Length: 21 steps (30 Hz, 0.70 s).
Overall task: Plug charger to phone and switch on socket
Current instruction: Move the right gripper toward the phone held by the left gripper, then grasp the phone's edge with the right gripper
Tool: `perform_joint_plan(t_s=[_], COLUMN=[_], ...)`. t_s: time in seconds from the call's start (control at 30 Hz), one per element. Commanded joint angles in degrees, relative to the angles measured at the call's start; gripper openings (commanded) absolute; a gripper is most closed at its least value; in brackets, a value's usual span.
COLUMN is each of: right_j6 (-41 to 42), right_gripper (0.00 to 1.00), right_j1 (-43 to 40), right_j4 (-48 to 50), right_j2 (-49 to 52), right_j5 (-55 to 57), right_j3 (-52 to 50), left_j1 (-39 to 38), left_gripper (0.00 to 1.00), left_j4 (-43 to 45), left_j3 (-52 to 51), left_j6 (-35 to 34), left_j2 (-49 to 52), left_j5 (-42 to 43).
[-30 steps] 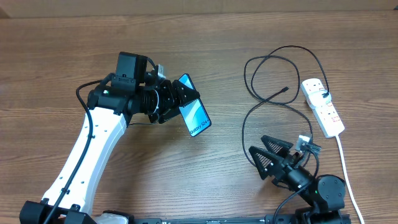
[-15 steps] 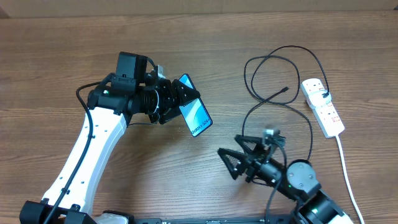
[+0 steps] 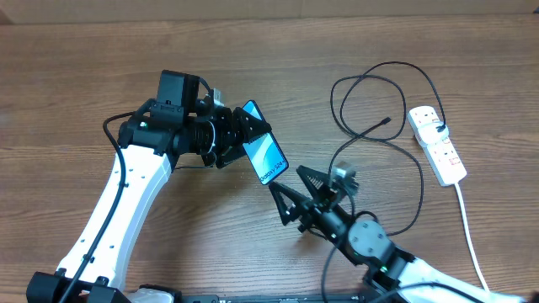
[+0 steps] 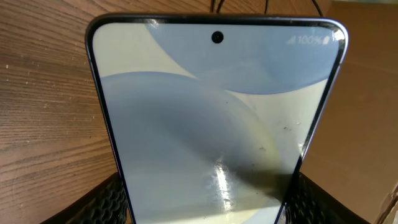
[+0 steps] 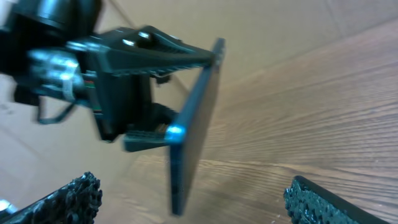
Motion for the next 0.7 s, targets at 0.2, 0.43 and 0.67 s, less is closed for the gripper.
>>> perform_joint_plan(t_s=[0.2,0.43,0.67], right_j6=[-0.7,-0.7,-0.7], right_gripper=[0.92,0.82,0.72], right_j1=[0.2,0.2,0.2], right_j4=[1.8,1.7,1.7], right_j2=[13.6,14.1,14.6], right_j5=[2.8,2.8,2.8], right_j3=[10.7,12.8,13.1], left_j1=[0.5,0.5,0.5], left_gripper=[0.19,0.19,0.19], left_j4=[0.2,0.3,0.3], left_j3=[1.7,1.7,1.7], left_j6=[-0.8,-0.8,-0.8], left_j2=[-1.6,-1.6,-1.6], left_j5=[1.8,2.2,2.2])
